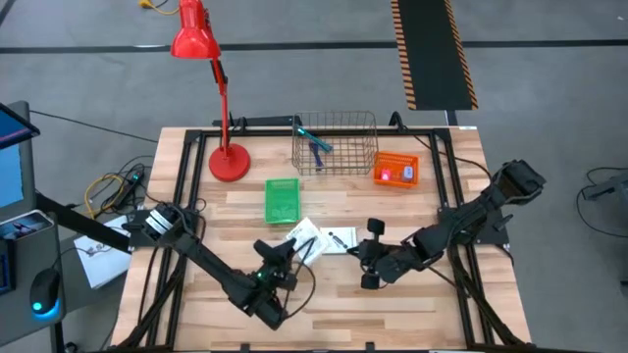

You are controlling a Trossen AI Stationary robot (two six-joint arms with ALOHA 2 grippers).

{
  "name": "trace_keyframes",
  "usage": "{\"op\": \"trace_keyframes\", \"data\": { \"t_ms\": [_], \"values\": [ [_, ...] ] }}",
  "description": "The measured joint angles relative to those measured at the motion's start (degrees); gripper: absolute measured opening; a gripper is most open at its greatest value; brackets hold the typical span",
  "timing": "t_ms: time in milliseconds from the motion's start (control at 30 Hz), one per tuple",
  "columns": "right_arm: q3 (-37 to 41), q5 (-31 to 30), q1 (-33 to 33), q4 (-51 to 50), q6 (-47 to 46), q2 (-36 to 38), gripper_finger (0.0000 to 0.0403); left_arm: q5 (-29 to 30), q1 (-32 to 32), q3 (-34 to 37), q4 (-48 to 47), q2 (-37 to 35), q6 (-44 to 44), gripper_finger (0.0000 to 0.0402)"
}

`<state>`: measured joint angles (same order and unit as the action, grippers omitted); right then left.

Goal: Pick and place items into bin
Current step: Put the left card reader box into the green basket

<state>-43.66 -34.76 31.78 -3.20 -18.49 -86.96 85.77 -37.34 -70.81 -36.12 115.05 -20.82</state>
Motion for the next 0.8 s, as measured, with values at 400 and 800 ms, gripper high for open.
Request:
{"op": "trace_keyframes", "data": {
  "t_ms": [400,800],
  "values": [
    [-0.1,0.2,0.6,0.1,-1.1,0.4,0.0000,-24.2,9.0,0.0,-16.7,-11.0,-34.3,0.0032],
    [-0.1,0.2,0.6,0.1,-1.1,0.5,0.0000,-35.1,15.2,0.0,-25.1,-13.6,-41.4,0.0031]
  ]
}}
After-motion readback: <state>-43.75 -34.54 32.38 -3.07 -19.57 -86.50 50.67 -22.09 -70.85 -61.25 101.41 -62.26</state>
